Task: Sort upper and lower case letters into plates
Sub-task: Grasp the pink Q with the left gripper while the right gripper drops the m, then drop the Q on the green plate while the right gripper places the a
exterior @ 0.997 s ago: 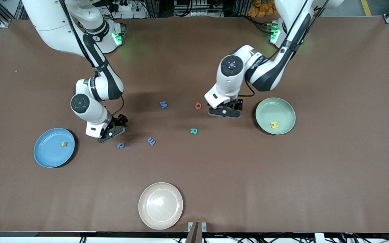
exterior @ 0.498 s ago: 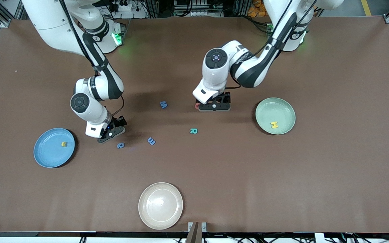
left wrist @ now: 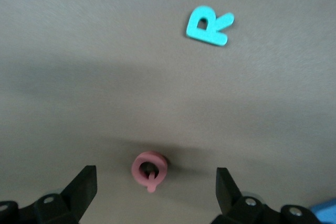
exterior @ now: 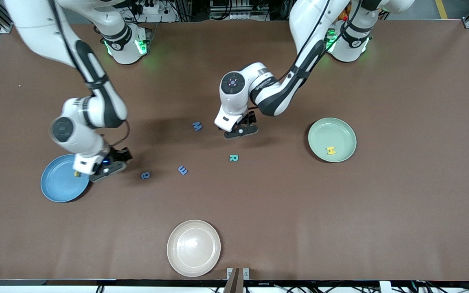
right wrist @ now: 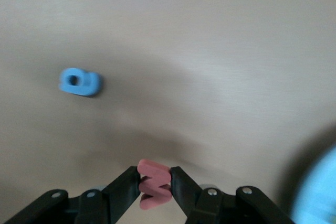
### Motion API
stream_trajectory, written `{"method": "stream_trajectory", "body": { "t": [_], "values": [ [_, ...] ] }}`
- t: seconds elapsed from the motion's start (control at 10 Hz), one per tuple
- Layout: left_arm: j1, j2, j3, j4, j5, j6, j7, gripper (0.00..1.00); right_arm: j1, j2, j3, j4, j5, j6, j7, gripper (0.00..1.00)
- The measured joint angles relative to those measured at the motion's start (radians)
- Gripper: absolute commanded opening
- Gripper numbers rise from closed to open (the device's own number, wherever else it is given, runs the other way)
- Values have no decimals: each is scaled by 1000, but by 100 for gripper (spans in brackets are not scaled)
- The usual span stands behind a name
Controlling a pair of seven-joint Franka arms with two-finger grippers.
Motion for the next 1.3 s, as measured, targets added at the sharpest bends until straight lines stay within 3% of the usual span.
{"method": "stream_trajectory", "body": {
  "t": [0.2, 0.4, 0.7, 1.0, 1.3],
  "values": [
    [3, 11, 4, 2, 15, 2, 29, 100, -138, -7, -7, 92, -18, -99, -156, 0],
    [3, 12, 5, 2, 16, 0, 38, 100, -252, -3, -8, 137, -57, -114, -248, 99],
    [4, 21, 7, -26, 17, 6, 39, 100, -261, 18, 7, 162, -68, -115, -237, 100],
    [9, 21, 7, -78, 17, 97, 39, 100, -137, 25, 18, 173, -67, -136, -45, 100],
    [9, 21, 6, -80, 17, 101, 20, 100, 5, 53, 21, 175, -53, -141, 153, 100]
  ]
}}
